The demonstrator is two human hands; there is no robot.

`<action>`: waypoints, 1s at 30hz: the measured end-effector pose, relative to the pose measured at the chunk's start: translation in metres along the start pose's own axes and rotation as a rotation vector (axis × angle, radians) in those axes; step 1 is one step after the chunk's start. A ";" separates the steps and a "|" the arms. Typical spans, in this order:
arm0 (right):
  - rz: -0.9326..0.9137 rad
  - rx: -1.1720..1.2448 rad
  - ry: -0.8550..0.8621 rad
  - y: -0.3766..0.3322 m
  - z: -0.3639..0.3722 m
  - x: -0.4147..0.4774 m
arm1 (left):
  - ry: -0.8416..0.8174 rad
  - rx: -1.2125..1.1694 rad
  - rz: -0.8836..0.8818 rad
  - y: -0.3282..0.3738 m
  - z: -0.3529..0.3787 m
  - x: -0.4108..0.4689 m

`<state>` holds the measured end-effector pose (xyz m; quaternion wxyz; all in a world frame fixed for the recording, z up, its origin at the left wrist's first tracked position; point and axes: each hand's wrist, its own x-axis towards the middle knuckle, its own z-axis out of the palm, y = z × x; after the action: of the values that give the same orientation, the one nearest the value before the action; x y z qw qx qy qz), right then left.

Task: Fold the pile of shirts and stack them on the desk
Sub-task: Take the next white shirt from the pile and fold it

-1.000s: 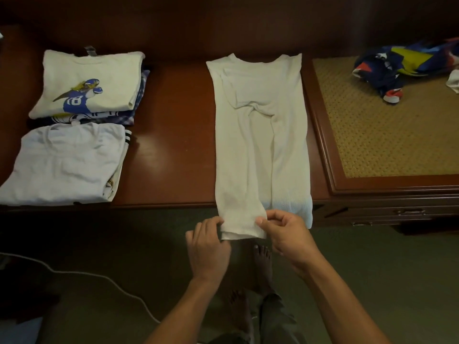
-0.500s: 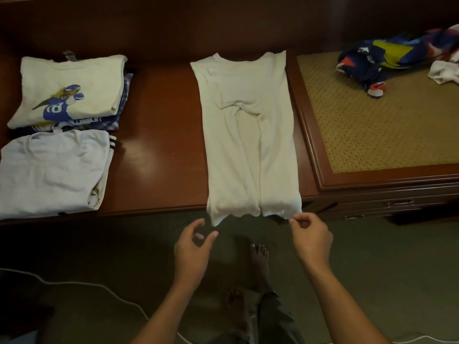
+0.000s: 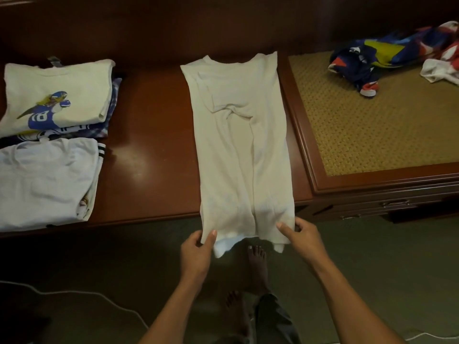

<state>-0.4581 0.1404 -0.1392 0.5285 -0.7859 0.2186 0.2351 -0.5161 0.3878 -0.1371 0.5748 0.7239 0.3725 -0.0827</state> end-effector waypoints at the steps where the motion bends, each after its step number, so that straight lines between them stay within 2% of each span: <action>1: 0.003 0.027 -0.025 0.001 -0.002 -0.001 | -0.026 -0.018 -0.018 0.000 -0.001 -0.002; 5: 0.074 0.158 -0.067 0.003 -0.002 -0.008 | -0.056 -0.104 -0.081 0.004 0.000 -0.010; 13: 0.077 0.192 0.103 -0.027 -0.007 -0.049 | 0.069 -0.089 -0.159 0.037 -0.005 -0.043; 20: 0.118 0.284 0.033 -0.108 -0.046 -0.071 | 0.033 -0.139 -0.167 0.115 -0.031 -0.060; 30: 0.367 0.611 -0.139 -0.199 -0.068 -0.018 | -0.066 -0.283 -0.383 0.228 -0.020 -0.001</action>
<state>-0.3456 0.1476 0.0387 0.7017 -0.5216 0.3794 0.3028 -0.3782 0.3913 0.0452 0.6562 0.5492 0.4919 -0.1606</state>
